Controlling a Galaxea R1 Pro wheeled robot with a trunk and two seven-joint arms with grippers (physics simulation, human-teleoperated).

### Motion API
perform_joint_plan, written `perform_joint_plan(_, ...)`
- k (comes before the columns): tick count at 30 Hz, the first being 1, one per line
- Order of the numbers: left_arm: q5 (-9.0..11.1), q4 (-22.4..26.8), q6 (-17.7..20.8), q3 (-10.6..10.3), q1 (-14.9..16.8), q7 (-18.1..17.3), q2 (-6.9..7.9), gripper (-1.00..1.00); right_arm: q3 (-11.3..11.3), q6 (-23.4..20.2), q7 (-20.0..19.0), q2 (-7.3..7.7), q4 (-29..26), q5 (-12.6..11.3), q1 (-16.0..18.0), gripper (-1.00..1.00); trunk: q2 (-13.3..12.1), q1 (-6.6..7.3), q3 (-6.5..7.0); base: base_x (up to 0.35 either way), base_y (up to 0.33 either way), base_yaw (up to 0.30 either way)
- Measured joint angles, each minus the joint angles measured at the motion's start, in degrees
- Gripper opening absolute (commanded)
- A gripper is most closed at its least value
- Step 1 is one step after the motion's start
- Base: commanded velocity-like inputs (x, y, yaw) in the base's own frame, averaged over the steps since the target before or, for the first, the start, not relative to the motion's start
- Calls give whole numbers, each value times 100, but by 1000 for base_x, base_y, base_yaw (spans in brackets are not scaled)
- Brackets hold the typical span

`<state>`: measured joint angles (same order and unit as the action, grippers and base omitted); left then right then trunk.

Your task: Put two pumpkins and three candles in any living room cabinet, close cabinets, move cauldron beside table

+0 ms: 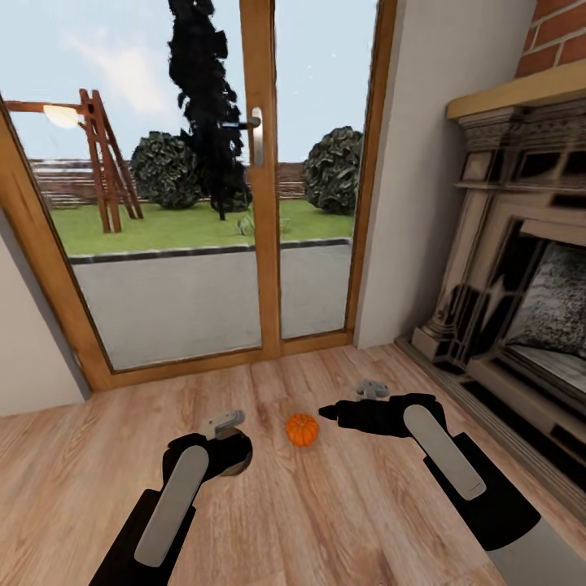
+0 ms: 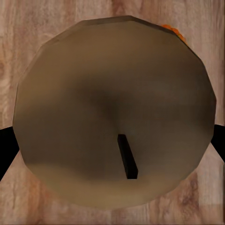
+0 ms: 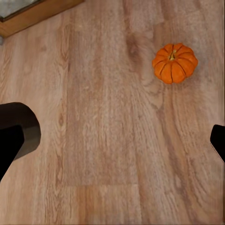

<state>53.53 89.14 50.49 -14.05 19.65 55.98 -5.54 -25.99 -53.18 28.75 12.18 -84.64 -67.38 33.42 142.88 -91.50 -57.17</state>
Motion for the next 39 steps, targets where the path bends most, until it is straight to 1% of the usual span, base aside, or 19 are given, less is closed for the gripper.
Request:
perform_joint_plan(11,-2,1,-2,0,0,-1,0,-100,0,0,-6,-9,16,-16,0,100,-441,242,149,0,0,-80)
perform_joint_plan(13,0,-1,-5,0,0,0,0,-100,0,0,-7,-9,20,-59,0,100,-521,285,170,0,0,-147)
perform_joint_plan(16,3,-3,-4,0,0,-2,0,-100,6,6,-9,-9,34,-185,0,100,-642,351,201,0,0,-161)
perform_joint_plan(20,4,-7,0,0,0,-1,0,-100,8,7,-12,-9,39,-236,0,100,-643,352,169,0,0,-168)
perform_joint_plan(30,4,-7,3,0,0,-1,0,-100,8,8,-16,-9,42,-254,0,100,-643,352,89,0,0,-174)
perform_joint_plan(39,4,-6,-2,0,0,1,0,-100,8,5,-16,-9,49,-255,0,100,-1002,549,179,0,0,-176)
